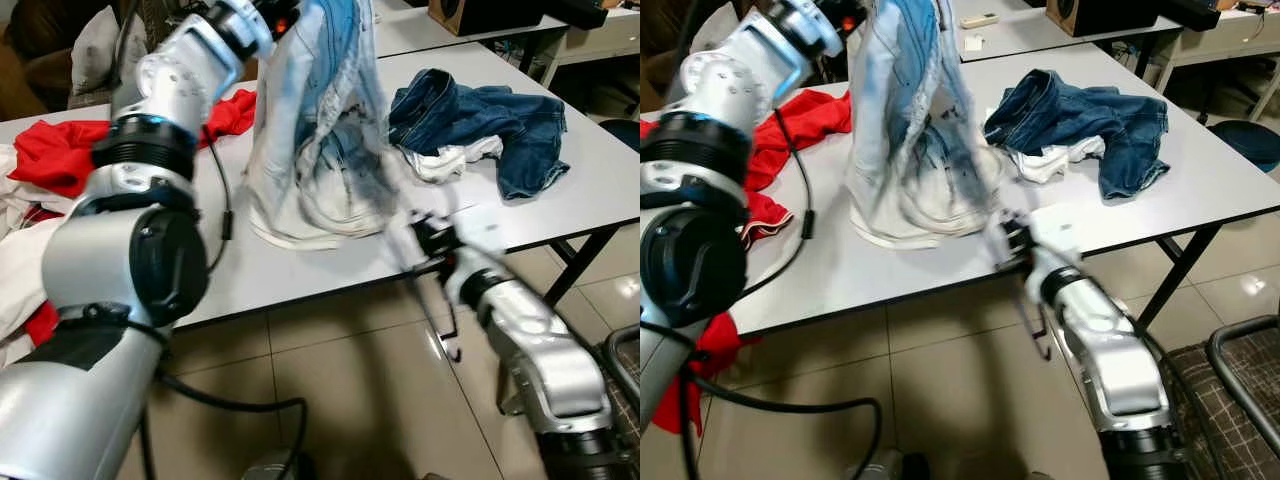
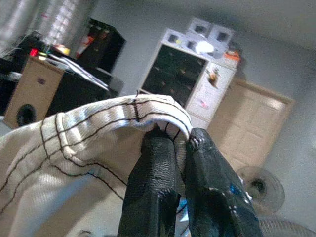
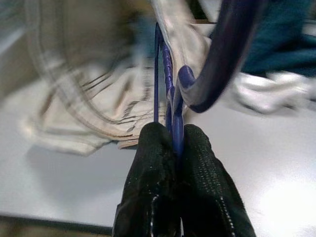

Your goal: Hang hanger

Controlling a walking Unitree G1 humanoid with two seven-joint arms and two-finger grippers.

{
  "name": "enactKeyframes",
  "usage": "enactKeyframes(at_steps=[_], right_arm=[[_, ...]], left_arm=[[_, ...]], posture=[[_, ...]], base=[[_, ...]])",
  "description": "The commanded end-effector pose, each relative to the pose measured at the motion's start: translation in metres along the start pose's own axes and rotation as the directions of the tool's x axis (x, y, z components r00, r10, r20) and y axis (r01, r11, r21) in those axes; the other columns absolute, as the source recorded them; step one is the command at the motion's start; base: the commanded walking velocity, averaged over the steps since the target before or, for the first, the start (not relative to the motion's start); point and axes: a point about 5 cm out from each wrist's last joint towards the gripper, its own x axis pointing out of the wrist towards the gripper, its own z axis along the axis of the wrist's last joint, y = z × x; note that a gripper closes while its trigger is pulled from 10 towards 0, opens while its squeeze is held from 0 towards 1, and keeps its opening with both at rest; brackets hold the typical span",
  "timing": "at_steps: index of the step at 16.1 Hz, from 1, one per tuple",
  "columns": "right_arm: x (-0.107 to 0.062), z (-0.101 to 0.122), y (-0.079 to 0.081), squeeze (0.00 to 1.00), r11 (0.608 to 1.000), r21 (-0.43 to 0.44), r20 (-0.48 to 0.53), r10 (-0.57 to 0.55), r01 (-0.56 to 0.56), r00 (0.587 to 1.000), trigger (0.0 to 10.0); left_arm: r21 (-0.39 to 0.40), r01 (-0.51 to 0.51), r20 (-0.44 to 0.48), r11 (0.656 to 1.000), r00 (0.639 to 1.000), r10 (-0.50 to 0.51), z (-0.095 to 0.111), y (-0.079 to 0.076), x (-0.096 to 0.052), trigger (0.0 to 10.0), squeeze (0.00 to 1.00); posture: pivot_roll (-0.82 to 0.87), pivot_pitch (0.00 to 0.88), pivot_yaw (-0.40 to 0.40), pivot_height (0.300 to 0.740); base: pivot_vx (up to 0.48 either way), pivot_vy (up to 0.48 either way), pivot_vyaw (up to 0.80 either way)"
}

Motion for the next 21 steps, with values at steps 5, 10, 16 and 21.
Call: enactKeyframes(at_steps=[5, 10, 16, 21], right_arm=[[-0.01, -0.003, -0.051, 0.0, 0.973, 0.112, -0.014, -0.203, 0.203, 0.979, 10.0], [-0.023, 0.005, -0.055, 0.0, 0.98, 0.13, 0.036, -0.159, 0.153, 0.987, 10.0], [-0.025, 0.005, -0.038, 0.0, 0.988, 0.13, 0.049, -0.085, 0.078, 0.995, 10.0], [-0.032, -0.002, -0.031, 0.0, 0.989, 0.132, 0.023, -0.068, 0.064, 0.997, 10.0]], left_arm=[[0.125, 0.069, -0.2, 0.99, 0.979, -0.043, 0.0, 0.016, -0.057, 0.0, 0.0], [0.285, 0.138, -0.521, 0.949, 0.853, 0.033, -0.03, 0.027, -0.133, 0.0, 0.0], [0.463, 0.175, -0.678, 0.869, 0.701, 0.22, -0.061, 0.036, -0.163, 10.0, 1.0], [0.378, 0.325, -0.89, 0.867, 0.386, 0.243, -0.073, 0.036, -0.204, 10.0, 1.0]], posture=[[0.0, 0.0, 0.097, 0.74], [0.01, 0.0, 0.077, 0.74], [0.01, 0.0, 0.079, 0.74], [0.01, 0.0, 0.084, 0.74]], base=[[0.0, 0.0, 0.0], [0.0, 0.0, 0.0], [0.0, 0.0, 0.0], [0.0, 0.0, 0.0]])
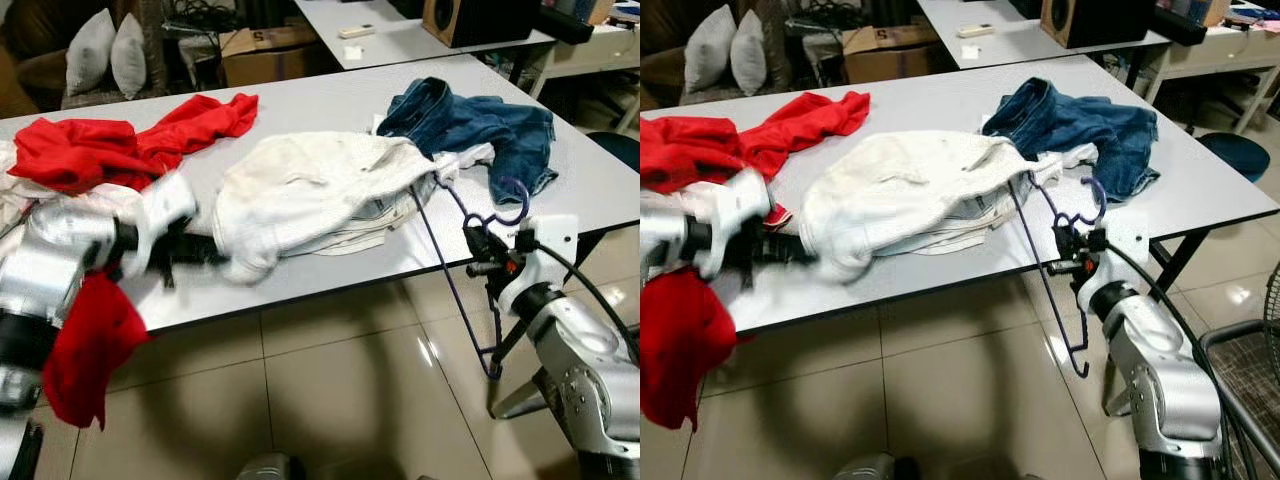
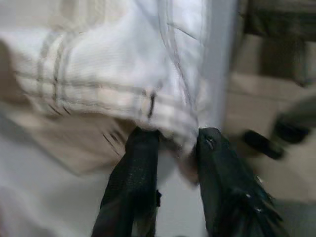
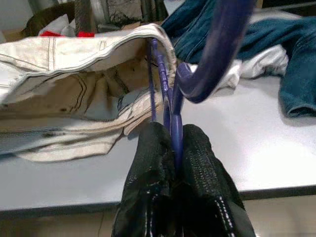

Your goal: Hang hanger

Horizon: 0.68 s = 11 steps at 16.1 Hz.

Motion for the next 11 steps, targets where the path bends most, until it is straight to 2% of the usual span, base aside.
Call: enactKeyframes(at_steps=[1, 3, 4, 6, 8, 10, 11], right_arm=[[-0.003, 0.003, 0.002, 0.0, 1.0, -0.002, 0.009, 0.006, -0.006, 1.0, 10.0], [-0.005, -0.001, 0.002, 0.0, 1.0, -0.01, -0.01, -0.001, 0.001, 1.0, 10.0], [-0.007, -0.003, 0.005, 0.0, 1.0, -0.014, -0.017, 0.004, -0.005, 1.0, 10.0], [-0.008, -0.002, 0.007, 0.0, 1.0, -0.016, -0.012, 0.014, -0.014, 1.0, 10.0], [-0.007, 0.0, 0.008, 0.0, 1.0, -0.017, -0.003, 0.018, -0.018, 1.0, 10.0], [-0.006, 0.002, 0.009, 0.0, 1.0, -0.017, 0.007, 0.021, -0.021, 1.0, 10.0], [-0.006, 0.003, 0.01, 0.0, 1.0, -0.018, 0.013, 0.026, -0.026, 1.0, 10.0]], left_arm=[[0.005, 0.07, -0.005, 0.998, 0.998, -0.07, 0.005, -0.008, -0.003, 10.0, 1.0], [-0.019, 0.159, 0.032, 0.987, 0.987, -0.158, 0.009, -0.02, 0.001, 10.0, 1.0], [-0.005, 0.196, 0.065, 0.981, 0.979, -0.195, 0.015, -0.026, 0.006, 10.0, 1.0], [-0.012, 0.235, 0.192, 0.972, 0.955, -0.228, 0.033, -0.027, 0.004, 10.0, 1.0], [-0.03, 0.289, 0.379, 0.957, 0.889, -0.257, 0.06, -0.026, -0.007, 10.0, 1.0], [-0.035, 0.29, 0.484, 0.956, 0.842, -0.237, 0.073, -0.021, -0.015, 10.0, 1.0], [-0.059, 0.209, 0.521, 0.976, 0.841, -0.149, 0.077, -0.01, -0.017, 10.0, 1.0]], posture=[[0.01, 0.0, 0.085, 0.74], [0.0, 0.0, 0.086, 0.74], [0.0, 0.0, 0.086, 0.74], [0.0, 0.0, 0.087, 0.74], [0.0, 0.0, 0.089, 0.74], [-0.01, 0.0, 0.091, 0.74], [-0.01, 0.0, 0.089, 0.74]], base=[[0.0, 0.0, 0.0], [0.0, 0.0, 0.0], [0.0, 0.0, 0.0], [0.0, 0.0, 0.0], [0.0, 0.0, 0.0], [0.0, 0.0, 0.0], [0.0, 0.0, 0.0]])
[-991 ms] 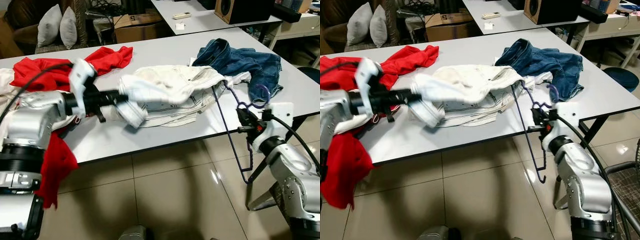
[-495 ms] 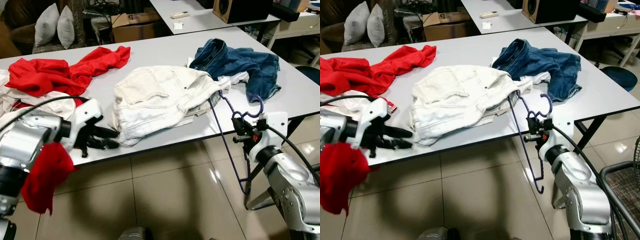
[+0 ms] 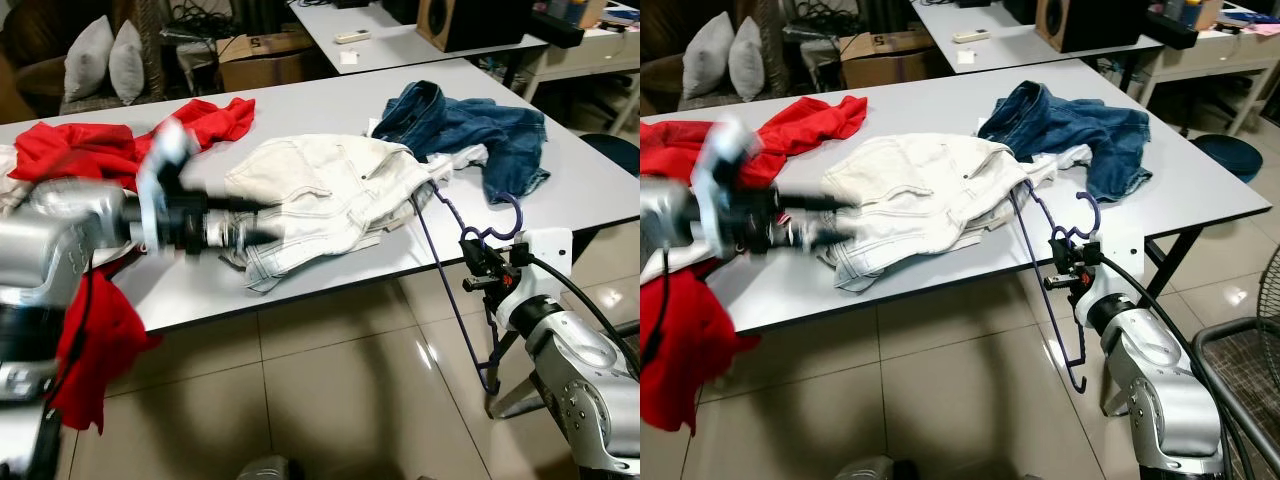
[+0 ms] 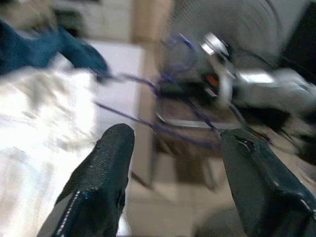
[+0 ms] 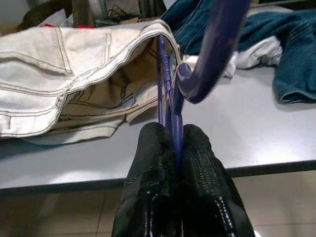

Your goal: Hang hanger

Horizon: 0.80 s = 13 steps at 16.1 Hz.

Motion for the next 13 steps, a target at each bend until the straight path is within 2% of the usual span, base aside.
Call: enactKeyframes(at_steps=[1, 2, 3, 5, 6, 7, 9, 10, 11, 13], right_arm=[[0.001, 0.009, 0.004, 0.0, 1.0, -0.006, 0.035, 0.018, -0.018, 0.999, 10.0], [0.002, 0.012, 0.006, 0.0, 0.999, -0.005, 0.048, 0.034, -0.034, 0.998, 10.0], [0.002, 0.014, 0.007, 0.0, 0.999, 0.0, 0.058, 0.043, -0.043, 0.997, 10.0], [0.004, 0.018, 0.009, 0.0, 0.998, 0.012, 0.078, 0.061, -0.062, 0.995, 10.0], [0.004, 0.019, 0.009, 0.0, 0.998, 0.011, 0.08, 0.066, -0.067, 0.995, 10.0], [0.004, 0.019, 0.01, 0.0, 0.998, 0.01, 0.08, 0.067, -0.068, 0.995, 10.0], [0.003, 0.019, 0.01, 0.0, 0.997, 0.01, 0.081, 0.072, -0.073, 0.994, 10.0], [0.002, 0.019, 0.011, 0.0, 0.997, 0.008, 0.08, 0.074, -0.075, 0.994, 10.0], [0.0, 0.019, 0.011, 0.0, 0.997, 0.007, 0.082, 0.078, -0.079, 0.994, 10.0], [-0.001, 0.019, 0.011, 0.0, 0.997, 0.007, 0.082, 0.081, -0.082, 0.993, 10.0]], left_arm=[[0.021, -0.058, 0.011, 0.998, 0.998, 0.058, 0.001, 0.006, -0.001, 10.0, 1.0], [0.112, -0.107, -0.015, 0.988, 0.994, 0.11, -0.001, 0.01, 0.017, 10.0, 1.0], [0.147, -0.099, -0.043, 0.984, 0.993, 0.107, -0.007, 0.008, 0.033, 10.0, 1.0], [0.149, -0.097, -0.03, 0.984, 0.994, 0.102, -0.02, 0.006, 0.073, 10.0, 1.0], [0.139, -0.106, -0.004, 0.985, 0.994, 0.108, -0.022, 0.006, 0.088, 10.0, 1.0], [0.132, -0.111, 0.006, 0.985, 0.994, 0.111, -0.022, 0.006, 0.092, 10.0, 1.0], [0.139, -0.1, 0.061, 0.985, 0.994, 0.092, -0.021, 0.001, 0.126, 10.0, 1.0], [0.164, -0.092, 0.021, 0.982, 0.996, 0.09, -0.029, -0.002, 0.138, 10.0, 1.0], [0.206, -0.136, -0.017, 0.969, 0.99, 0.143, -0.04, -0.001, 0.152, 10.0, 1.0], [0.238, -0.216, -0.029, 0.947, 0.973, 0.229, -0.049, 0.004, 0.164, 10.0, 1.0]], posture=[[0.0, 0.0, 0.088, 0.74], [0.0, 0.0, 0.083, 0.74], [0.0, 0.0, 0.08, 0.74], [-0.01, 0.0, 0.079, 0.74], [-0.01, 0.0, 0.079, 0.74], [-0.01, 0.0, 0.079, 0.74], [-0.02, 0.0, 0.087, 0.74], [-0.03, 0.0, 0.092, 0.74], [-0.03, 0.0, 0.093, 0.74], [-0.03, 0.0, 0.095, 0.74]], base=[[0.0, 0.0, 0.0], [0.0, 0.0, 0.0], [0.0, 0.0, 0.0], [0.0, 0.0, 0.0], [0.0, 0.0, 0.0], [0.0, 0.0, 0.0], [0.0, 0.0, 0.0], [0.0, 0.0, 0.0], [0.0, 0.0, 0.0], [0.0, 0.0, 0.0]])
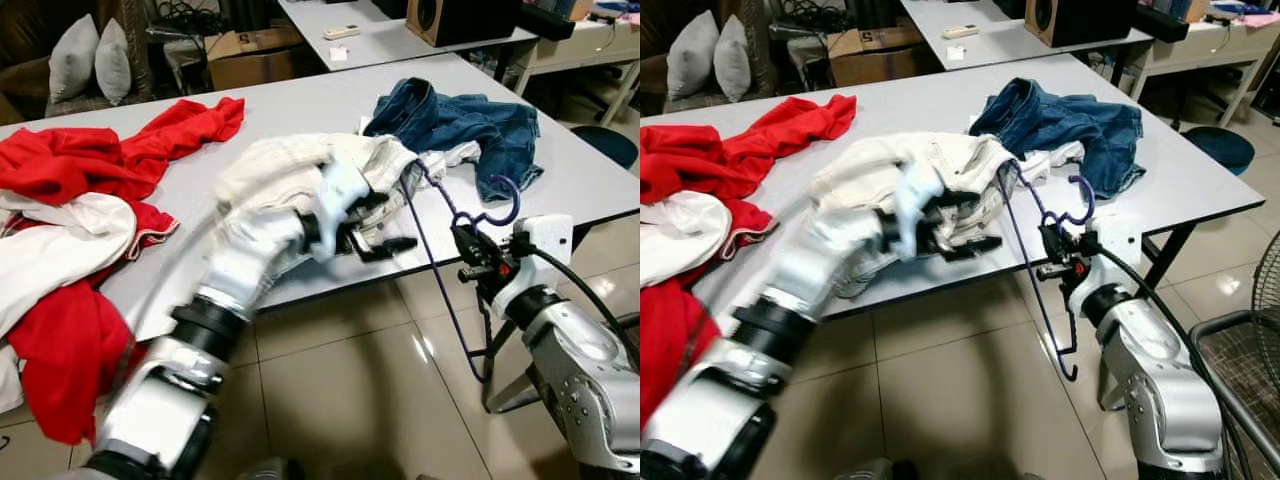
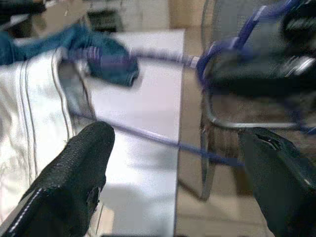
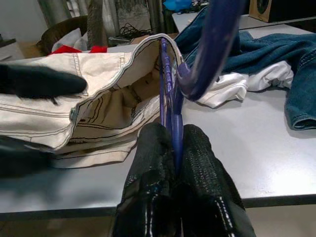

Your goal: Hang hanger

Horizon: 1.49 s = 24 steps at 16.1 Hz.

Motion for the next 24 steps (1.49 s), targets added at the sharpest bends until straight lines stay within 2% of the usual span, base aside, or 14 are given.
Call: enactKeyframes(at_steps=[1, 3, 4, 5, 7, 10, 12, 15, 18, 19, 20, 21, 22, 24], right_arm=[[-0.001, 0.004, 0.002, 0.0, 1.0, 0.0, 0.016, 0.014, -0.014, 1.0, 10.0], [-0.001, 0.005, 0.004, 0.0, 1.0, 0.001, 0.02, 0.022, -0.022, 1.0, 10.0], [-0.001, 0.007, 0.006, 0.0, 0.999, -0.001, 0.026, 0.032, -0.032, 0.999, 10.0], [-0.001, 0.008, 0.006, 0.0, 0.999, -0.003, 0.029, 0.038, -0.037, 0.999, 10.0], [-0.002, 0.01, 0.007, 0.0, 0.999, -0.006, 0.035, 0.047, -0.047, 0.998, 10.0], [-0.001, 0.012, 0.009, 0.0, 0.998, -0.006, 0.04, 0.063, -0.063, 0.997, 10.0], [0.001, 0.016, 0.014, 0.0, 0.995, -0.009, 0.049, 0.098, -0.098, 0.994, 10.0], [0.001, 0.021, 0.02, 0.0, 0.99, -0.011, 0.064, 0.143, -0.143, 0.988, 10.0], [-0.003, 0.023, 0.025, 0.0, 0.983, -0.007, 0.085, 0.183, -0.184, 0.979, 10.0], [-0.005, 0.024, 0.027, 0.0, 0.98, -0.004, 0.09, 0.198, -0.199, 0.976, 10.0], [-0.007, 0.024, 0.029, 0.0, 0.976, -0.002, 0.095, 0.219, -0.22, 0.971, 10.0], [-0.01, 0.025, 0.033, 0.0, 0.968, 0.001, 0.103, 0.251, -0.252, 0.963, 10.0], [-0.012, 0.026, 0.035, 0.0, 0.963, 0.002, 0.106, 0.269, -0.27, 0.957, 10.0], [-0.015, 0.026, 0.036, 0.0, 0.958, 0.003, 0.105, 0.285, -0.287, 0.953, 10.0]], left_arm=[[0.055, -0.051, -0.016, 0.997, 0.999, 0.052, 0.005, 0.007, 0.003, 10.0, 1.0], [0.076, -0.071, -0.057, 0.995, 0.996, 0.075, -0.004, 0.007, 0.013, 10.0, 0.93], [0.13, -0.125, -0.092, 0.984, 0.986, 0.138, -0.008, 0.01, 0.015, 10.0, 0.07], [0.167, -0.176, -0.102, 0.97, 0.976, 0.195, -0.01, 0.014, 0.017, 10.0, 0.0], [0.215, -0.287, -0.071, 0.934, 0.949, 0.308, -0.006, 0.023, 0.017, 10.0, 0.0], [0.232, -0.284, -0.074, 0.93, 0.948, 0.308, -0.012, 0.022, 0.02, 10.0, 0.0], [0.196, -0.34, -0.09, 0.92, 0.928, 0.362, -0.024, 0.021, 0.022, 10.0, 0.0], [0.281, -0.444, -0.139, 0.851, 0.858, 0.494, -0.031, 0.031, 0.018, 10.0, 0.0], [0.273, -0.535, -0.108, 0.799, 0.809, 0.578, -0.028, 0.04, 0.013, 10.0, 0.0], [0.277, -0.542, -0.108, 0.794, 0.803, 0.586, -0.028, 0.041, 0.013, 9.0, 0.0], [0.27, -0.55, -0.117, 0.79, 0.796, 0.594, -0.03, 0.042, 0.012, 5.4, 0.0], [0.265, -0.581, -0.126, 0.77, 0.77, 0.625, -0.031, 0.046, 0.008, 3.3, 0.0], [0.249, -0.603, -0.128, 0.758, 0.755, 0.643, -0.03, 0.049, 0.006, 0.0, 0.0], [0.208, -0.63, -0.108, 0.748, 0.745, 0.658, -0.026, 0.054, 0.003, 0.0, 0.0]], posture=[[-0.03, 0.0, 0.096, 0.74], [-0.03, 0.0, 0.099, 0.74], [-0.04, 0.0, 0.101, 0.74], [-0.04, 0.0, 0.101, 0.74], [-0.04, 0.0, 0.095, 0.74], [-0.03, 0.0, 0.084, 0.74], [-0.03, 0.0, 0.078, 0.74], [-0.04, 0.0, 0.078, 0.74], [-0.05, 0.0, 0.08, 0.74], [-0.05, 0.0, 0.081, 0.74], [-0.05, 0.0, 0.083, 0.74], [-0.06, 0.0, 0.084, 0.74], [-0.06, 0.0, 0.085, 0.74], [-0.06, 0.0, 0.084, 0.74]], base=[[0.0, 0.0, 0.0], [0.0, 0.0, 0.0], [0.0, 0.0, 0.0], [0.0, 0.0, 0.0], [0.0, 0.0, 0.0], [0.0, 0.0, 0.0], [0.0, 0.0, 0.0], [0.0, 0.0, 0.0], [0.0, 0.0, 0.0], [0.0, 0.0, 0.0], [0.0, 0.0, 0.0], [0.0, 0.0, 0.0], [0.0, 0.0, 0.0], [0.0, 0.0, 0.0]])
